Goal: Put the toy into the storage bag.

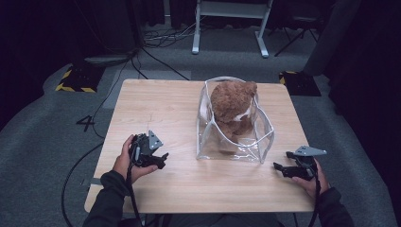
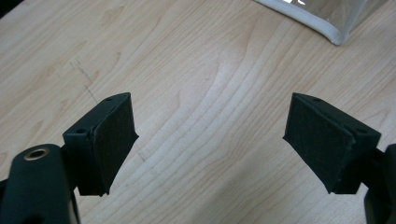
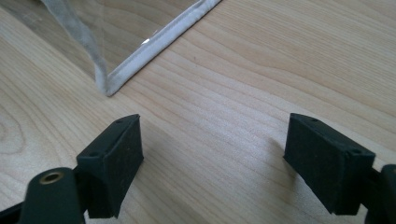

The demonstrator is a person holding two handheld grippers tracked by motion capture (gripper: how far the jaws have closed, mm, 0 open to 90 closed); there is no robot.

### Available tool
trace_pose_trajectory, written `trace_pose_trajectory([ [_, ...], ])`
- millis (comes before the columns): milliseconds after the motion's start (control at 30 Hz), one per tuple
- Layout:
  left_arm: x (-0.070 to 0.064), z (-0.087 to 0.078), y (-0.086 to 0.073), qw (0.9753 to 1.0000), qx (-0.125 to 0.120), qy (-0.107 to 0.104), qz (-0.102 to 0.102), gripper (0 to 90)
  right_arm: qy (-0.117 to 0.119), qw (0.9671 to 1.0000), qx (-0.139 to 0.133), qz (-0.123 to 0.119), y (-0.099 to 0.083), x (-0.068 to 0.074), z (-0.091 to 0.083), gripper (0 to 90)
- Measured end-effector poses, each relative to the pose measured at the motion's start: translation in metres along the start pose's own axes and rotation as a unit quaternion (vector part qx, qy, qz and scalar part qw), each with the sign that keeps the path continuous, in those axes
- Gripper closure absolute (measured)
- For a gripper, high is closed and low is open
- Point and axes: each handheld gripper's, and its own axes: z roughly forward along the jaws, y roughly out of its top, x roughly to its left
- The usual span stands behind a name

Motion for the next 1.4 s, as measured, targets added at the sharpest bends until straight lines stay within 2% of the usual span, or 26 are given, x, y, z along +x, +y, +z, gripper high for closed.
trace_pose_trajectory([
  [233,0.002,0.007,-0.01,0.9999,0.009,0.0,-0.011,16.5,0.0,1.0,0.0,0.0,0.0,0.0,0.0,19.2],
  [333,0.005,0.008,-0.013,0.9997,0.012,-0.009,-0.018,16.5,0.0,1.0,0.0,0.0,0.0,0.0,0.0,19.1],
  [467,0.005,0.011,-0.018,0.9998,0.019,0.001,-0.01,16.6,0.0,1.0,0.0,0.0,0.0,0.0,0.0,19.2],
  [800,0.005,0.014,-0.033,0.9995,0.024,-0.003,-0.021,16.6,0.0,1.0,0.0,0.0,0.0,0.0,0.0,19.1],
  [1233,0.007,0.01,-0.058,0.9989,0.007,-0.002,-0.047,16.6,0.0,1.0,0.0,0.001,0.0,0.0,0.0,19.1],
  [1400,0.009,0.009,-0.07,0.9983,0.003,-0.009,-0.057,16.6,0.0,1.0,0.0,0.001,0.0,0.0,0.0,19.1],
])
